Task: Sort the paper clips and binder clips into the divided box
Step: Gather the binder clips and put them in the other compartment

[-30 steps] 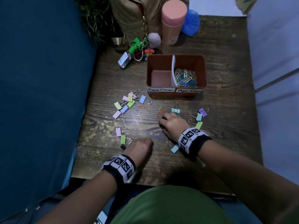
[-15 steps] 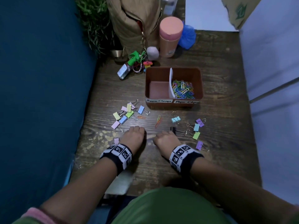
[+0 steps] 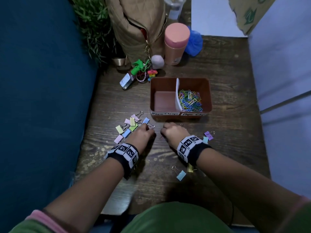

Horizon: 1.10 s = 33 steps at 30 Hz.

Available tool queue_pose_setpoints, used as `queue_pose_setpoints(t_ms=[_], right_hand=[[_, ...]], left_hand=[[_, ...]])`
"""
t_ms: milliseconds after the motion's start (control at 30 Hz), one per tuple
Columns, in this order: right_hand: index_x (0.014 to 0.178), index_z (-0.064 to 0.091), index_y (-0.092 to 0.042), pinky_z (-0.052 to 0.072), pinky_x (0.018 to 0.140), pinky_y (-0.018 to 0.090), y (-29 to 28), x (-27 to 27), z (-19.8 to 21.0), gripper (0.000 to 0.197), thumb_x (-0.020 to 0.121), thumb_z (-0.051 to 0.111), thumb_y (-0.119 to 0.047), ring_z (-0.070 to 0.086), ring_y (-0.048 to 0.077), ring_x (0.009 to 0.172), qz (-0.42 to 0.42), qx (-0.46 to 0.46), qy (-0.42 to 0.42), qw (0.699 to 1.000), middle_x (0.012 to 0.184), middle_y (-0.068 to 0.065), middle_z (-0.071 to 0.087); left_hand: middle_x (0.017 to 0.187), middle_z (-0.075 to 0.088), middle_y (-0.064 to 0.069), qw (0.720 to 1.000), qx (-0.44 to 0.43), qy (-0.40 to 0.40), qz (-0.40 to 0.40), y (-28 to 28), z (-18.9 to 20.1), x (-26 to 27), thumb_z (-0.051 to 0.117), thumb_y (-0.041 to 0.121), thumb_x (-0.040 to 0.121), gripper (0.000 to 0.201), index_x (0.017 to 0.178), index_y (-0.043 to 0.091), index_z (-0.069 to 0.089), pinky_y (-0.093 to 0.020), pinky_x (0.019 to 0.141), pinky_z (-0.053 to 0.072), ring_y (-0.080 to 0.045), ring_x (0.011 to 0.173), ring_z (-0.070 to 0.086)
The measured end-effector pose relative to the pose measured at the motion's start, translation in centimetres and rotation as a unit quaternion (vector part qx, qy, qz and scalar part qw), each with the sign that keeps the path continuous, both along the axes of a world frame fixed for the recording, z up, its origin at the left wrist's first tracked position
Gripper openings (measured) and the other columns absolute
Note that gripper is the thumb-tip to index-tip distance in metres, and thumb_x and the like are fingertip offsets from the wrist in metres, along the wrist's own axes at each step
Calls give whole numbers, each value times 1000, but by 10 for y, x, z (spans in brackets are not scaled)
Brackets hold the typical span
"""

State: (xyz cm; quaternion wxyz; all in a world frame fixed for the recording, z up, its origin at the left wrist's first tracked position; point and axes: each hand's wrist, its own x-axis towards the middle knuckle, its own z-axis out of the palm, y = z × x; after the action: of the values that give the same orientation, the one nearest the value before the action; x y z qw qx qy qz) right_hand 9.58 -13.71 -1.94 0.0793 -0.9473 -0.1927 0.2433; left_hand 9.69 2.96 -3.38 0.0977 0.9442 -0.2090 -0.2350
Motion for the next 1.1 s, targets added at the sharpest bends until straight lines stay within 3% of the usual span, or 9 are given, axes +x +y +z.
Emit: queue_pose_setpoints(t_ms=[233, 433, 600, 833, 1100], right_hand=[[105, 57, -3, 48, 79, 39, 11, -4, 6, 23, 87, 44, 0, 56, 32, 105, 0, -10, -6, 1000, 108, 15, 59], [116, 50, -2, 46, 89, 40, 20, -9, 5, 34, 83, 46, 2, 45, 32, 117, -30, -50, 11, 998, 119, 15, 53], [113, 50, -1, 49, 83, 41, 23, -19, 7, 34, 80, 47, 4, 53, 35, 107, -37, -37, 19, 998, 113, 17, 56], [113, 46, -3, 46, 77, 38, 22, -30, 8, 35, 79, 46, 8, 57, 35, 101, -109, -2, 29, 994, 108, 18, 59], [97, 61, -13, 51, 80, 35, 1, -18, 9, 20, 81, 52, -6, 62, 34, 95, -242, 96, 46, 964, 101, 17, 67]], left_hand=[[108, 57, -15, 1000, -18, -6, -8, -2, 5, 1, 46, 15, 92, 22, 112, 9, 53, -39, 80, 45, -31, 103, 55], [112, 60, -10, 998, 40, -48, -32, 2, 2, -1, 44, 13, 91, 22, 111, 9, 54, -37, 86, 43, -29, 109, 51], [112, 55, -13, 999, 22, -20, -11, -4, 5, -15, 43, 8, 91, 22, 112, 6, 49, -40, 83, 45, -31, 106, 54], [112, 55, -13, 998, -17, 23, 48, 1, -3, -34, 49, 2, 86, 27, 112, 8, 49, -41, 83, 45, -32, 103, 55], [108, 58, -12, 995, -47, 25, 82, 2, -10, -31, 53, 8, 89, 18, 107, 11, 54, -38, 77, 45, -32, 94, 59]])
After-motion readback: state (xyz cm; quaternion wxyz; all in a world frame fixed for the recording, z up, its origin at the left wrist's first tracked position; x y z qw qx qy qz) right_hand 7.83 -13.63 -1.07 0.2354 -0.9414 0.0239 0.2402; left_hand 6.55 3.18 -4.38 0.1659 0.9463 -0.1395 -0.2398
